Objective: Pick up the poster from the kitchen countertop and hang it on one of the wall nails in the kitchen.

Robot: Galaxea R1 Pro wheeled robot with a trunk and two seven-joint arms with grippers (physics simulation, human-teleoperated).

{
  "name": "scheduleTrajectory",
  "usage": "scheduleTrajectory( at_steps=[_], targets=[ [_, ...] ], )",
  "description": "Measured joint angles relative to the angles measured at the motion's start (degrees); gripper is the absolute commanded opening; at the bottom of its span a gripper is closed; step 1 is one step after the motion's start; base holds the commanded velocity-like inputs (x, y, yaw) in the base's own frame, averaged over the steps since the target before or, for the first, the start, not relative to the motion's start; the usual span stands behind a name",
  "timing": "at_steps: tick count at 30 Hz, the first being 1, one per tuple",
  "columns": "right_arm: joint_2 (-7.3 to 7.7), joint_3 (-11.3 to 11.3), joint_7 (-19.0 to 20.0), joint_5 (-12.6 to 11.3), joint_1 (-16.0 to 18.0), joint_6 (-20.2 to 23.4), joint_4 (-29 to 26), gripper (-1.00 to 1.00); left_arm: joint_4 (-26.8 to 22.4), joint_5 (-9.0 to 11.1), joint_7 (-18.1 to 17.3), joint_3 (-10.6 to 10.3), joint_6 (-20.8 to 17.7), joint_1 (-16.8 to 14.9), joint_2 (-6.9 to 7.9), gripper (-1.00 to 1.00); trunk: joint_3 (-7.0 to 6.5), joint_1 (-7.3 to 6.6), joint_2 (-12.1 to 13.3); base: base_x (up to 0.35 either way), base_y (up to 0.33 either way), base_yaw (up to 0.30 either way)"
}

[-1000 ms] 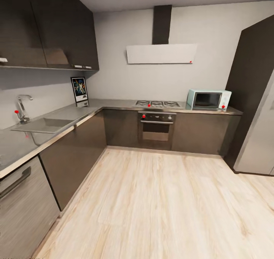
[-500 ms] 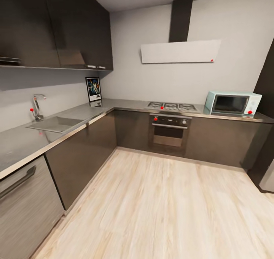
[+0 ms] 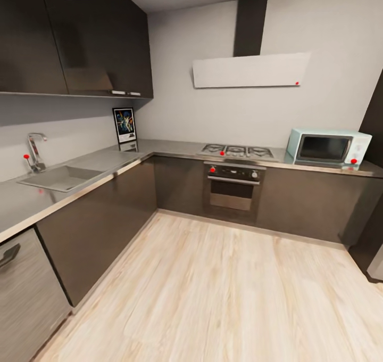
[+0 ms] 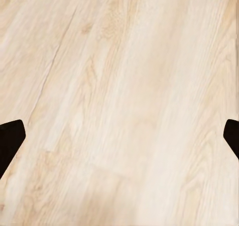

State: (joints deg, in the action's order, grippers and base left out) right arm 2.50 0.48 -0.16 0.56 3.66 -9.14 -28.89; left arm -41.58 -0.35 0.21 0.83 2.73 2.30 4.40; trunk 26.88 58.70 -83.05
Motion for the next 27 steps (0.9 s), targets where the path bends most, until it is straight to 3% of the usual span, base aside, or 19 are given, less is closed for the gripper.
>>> scheduleTrajectory(
  at_steps=[16, 27],
  targets=[
    [0.04, 0.00, 0.00, 0.00, 0.00, 0.00, 0.01, 1.00, 0.00, 0.01, 0.02, 0.00, 0.00, -0.03, 0.09, 1.00, 0.00, 0.00, 0.00, 0.253, -0.248, 0.008],
    [0.04, -0.02, 0.00, 0.00, 0.00, 0.00, 0.01, 1.00, 0.00, 0.03, 0.03, 0.00, 0.01, -0.03, 0.09, 1.00, 0.34, 0.00, 0.00, 0.253, -0.248, 0.227]
  ],
)
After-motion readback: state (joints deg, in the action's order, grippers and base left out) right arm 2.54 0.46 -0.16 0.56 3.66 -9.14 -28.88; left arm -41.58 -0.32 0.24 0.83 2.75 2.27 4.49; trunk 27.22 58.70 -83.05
